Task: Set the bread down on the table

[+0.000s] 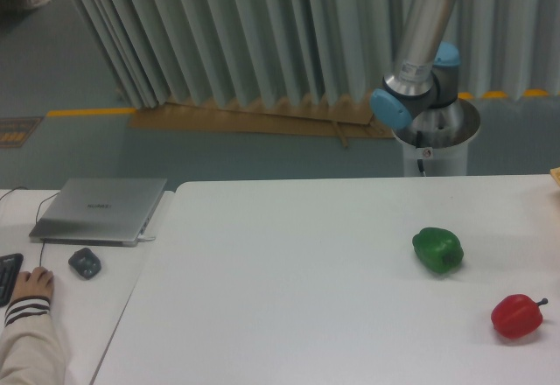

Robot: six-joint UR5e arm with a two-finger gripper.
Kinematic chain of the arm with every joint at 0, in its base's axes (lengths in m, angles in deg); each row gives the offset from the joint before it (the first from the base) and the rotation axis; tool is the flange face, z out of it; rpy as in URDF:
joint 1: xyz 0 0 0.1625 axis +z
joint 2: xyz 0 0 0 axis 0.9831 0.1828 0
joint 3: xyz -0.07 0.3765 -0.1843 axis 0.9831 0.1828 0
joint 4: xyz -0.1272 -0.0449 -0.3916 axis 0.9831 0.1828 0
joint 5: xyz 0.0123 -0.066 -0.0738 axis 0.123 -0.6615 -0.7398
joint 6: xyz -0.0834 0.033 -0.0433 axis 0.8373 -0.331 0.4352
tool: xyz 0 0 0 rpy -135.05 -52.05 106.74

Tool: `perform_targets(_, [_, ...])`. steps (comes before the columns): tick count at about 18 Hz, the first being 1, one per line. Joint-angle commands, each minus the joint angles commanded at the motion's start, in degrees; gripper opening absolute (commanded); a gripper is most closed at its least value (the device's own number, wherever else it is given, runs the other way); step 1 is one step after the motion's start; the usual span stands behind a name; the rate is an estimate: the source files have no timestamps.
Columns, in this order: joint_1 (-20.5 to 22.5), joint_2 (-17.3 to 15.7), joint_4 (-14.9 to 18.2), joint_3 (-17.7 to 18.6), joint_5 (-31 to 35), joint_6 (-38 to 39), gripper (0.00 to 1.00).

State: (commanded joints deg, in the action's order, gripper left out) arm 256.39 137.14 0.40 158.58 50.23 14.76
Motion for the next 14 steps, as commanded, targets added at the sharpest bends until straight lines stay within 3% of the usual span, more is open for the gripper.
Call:
perform_targets(6, [-1.3,-0.1,0.0,-0.1,0.0,5.3,1.00])
perform_targets(9, [-5.9,1.1,0.3,-1.3,0.8,5.5,1.00])
perform_targets(11, [-10.4,2.2,0.3,-2.2,6.0,0.0,1.00])
perform_targets(14, [-16.3,3.2,0.5,-1.3,19.7,-15.8,1.00])
